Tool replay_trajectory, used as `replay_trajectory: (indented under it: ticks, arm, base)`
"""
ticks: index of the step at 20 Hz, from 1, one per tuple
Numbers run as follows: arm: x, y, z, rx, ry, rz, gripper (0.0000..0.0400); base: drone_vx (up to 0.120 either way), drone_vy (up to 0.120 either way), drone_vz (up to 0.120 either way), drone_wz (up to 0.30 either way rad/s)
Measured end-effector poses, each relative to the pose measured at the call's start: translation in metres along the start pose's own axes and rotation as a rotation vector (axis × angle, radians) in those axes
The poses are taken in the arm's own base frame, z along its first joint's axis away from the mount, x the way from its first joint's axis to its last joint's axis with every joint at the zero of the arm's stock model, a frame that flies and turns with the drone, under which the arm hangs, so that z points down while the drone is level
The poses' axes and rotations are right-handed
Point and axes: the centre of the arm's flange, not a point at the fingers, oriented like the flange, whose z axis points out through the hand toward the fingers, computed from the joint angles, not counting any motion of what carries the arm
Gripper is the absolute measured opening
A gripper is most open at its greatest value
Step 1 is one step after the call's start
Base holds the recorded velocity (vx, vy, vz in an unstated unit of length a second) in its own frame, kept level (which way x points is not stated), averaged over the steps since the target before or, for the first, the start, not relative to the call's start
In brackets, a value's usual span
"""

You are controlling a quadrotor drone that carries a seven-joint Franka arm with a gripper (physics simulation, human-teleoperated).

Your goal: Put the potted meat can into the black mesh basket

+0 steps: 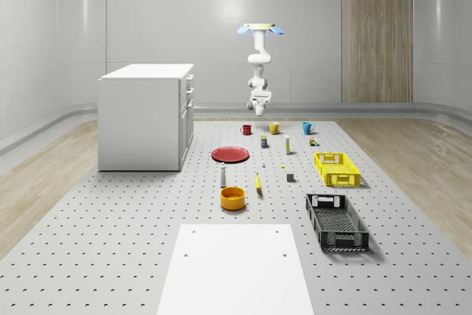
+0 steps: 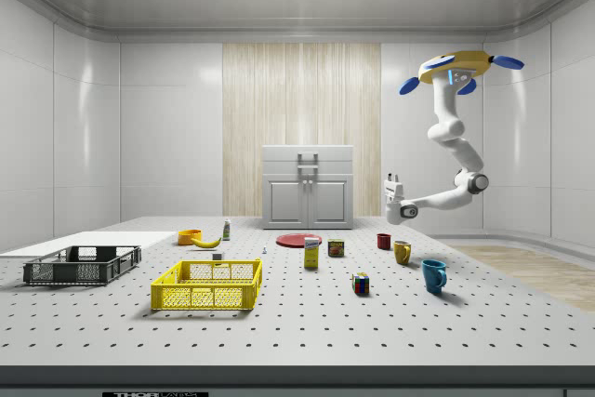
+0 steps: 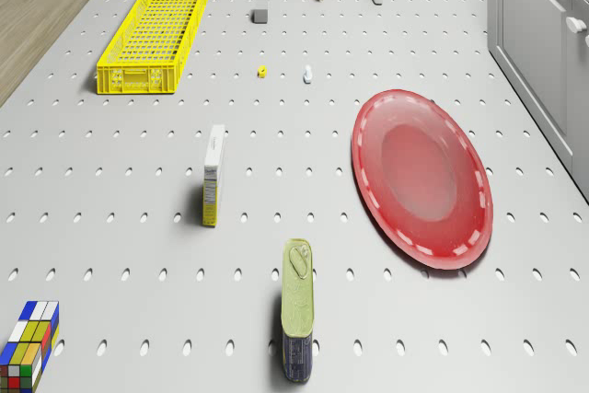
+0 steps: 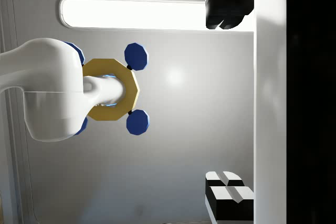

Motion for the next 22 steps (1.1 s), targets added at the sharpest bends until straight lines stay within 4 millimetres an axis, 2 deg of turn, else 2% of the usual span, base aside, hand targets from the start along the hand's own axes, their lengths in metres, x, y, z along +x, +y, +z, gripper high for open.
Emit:
replay_trajectory:
  ticks: [7,12,15,18,22]
  arm:
    - [-0.015,-0.014,0.002,-0.144,0.151,-0.004,0.04]
    - [-0.04,-0.038,0.017,-0.411,0.422,-0.011,0.04]
    - [-0.059,-0.057,0.045,-0.685,0.696,-0.018,0.04]
    - [-0.071,-0.068,0.091,-1.037,1.045,-0.026,0.04]
    - [-0.061,-0.057,0.153,-1.502,1.506,-0.036,0.04]
  base:
    - [0.12,0.0,0.0,0.0]
    - [0.12,0.0,0.0,0.0]
    - [0.12,0.0,-0.08,0.0]
    - [0.12,0.0,-0.093,0.0]
    - [0.12,0.0,-0.12,0.0]
